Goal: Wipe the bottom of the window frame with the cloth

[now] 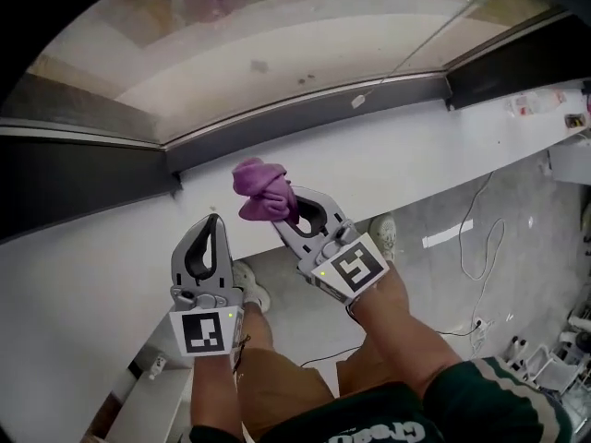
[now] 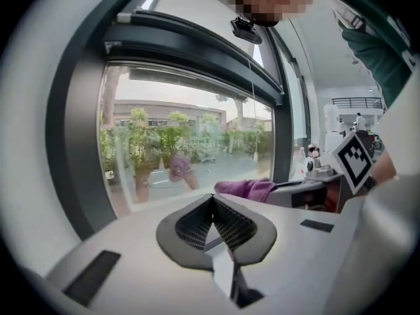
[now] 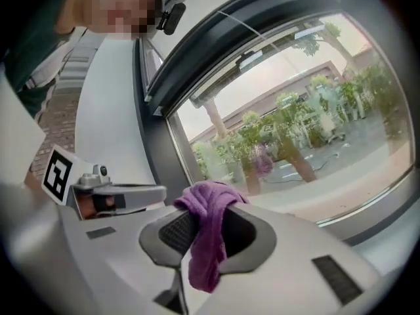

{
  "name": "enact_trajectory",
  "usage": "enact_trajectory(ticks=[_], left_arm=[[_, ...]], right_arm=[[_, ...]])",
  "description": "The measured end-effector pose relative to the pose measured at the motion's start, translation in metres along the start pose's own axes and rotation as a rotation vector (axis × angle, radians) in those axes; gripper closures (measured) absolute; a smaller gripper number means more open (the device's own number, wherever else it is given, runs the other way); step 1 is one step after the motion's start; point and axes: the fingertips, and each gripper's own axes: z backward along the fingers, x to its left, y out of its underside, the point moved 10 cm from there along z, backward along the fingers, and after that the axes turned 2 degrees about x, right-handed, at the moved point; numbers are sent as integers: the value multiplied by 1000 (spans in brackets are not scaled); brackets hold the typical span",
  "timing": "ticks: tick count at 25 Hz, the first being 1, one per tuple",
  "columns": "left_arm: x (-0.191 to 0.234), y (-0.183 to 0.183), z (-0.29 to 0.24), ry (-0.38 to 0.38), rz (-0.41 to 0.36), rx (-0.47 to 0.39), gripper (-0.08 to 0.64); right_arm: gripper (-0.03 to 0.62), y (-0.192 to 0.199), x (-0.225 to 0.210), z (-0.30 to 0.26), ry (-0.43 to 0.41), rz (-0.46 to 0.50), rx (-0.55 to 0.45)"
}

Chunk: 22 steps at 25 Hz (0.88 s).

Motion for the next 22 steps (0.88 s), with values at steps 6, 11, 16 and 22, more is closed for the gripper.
enact_trajectory(ticks=[6, 11, 16, 22], left_arm=[[39, 69, -3, -40, -33, 41, 552], [49, 106, -22, -98, 38, 35, 552], [76, 139, -26, -139, 133, 52, 552], [99, 158, -27, -208, 180, 60, 552]], right_arm=[[512, 61, 15, -81, -128, 21, 96], [512, 102, 17, -127, -137, 48, 154], [512, 143, 29, -183, -153, 57, 211], [512, 172, 21, -217, -147, 26, 253]])
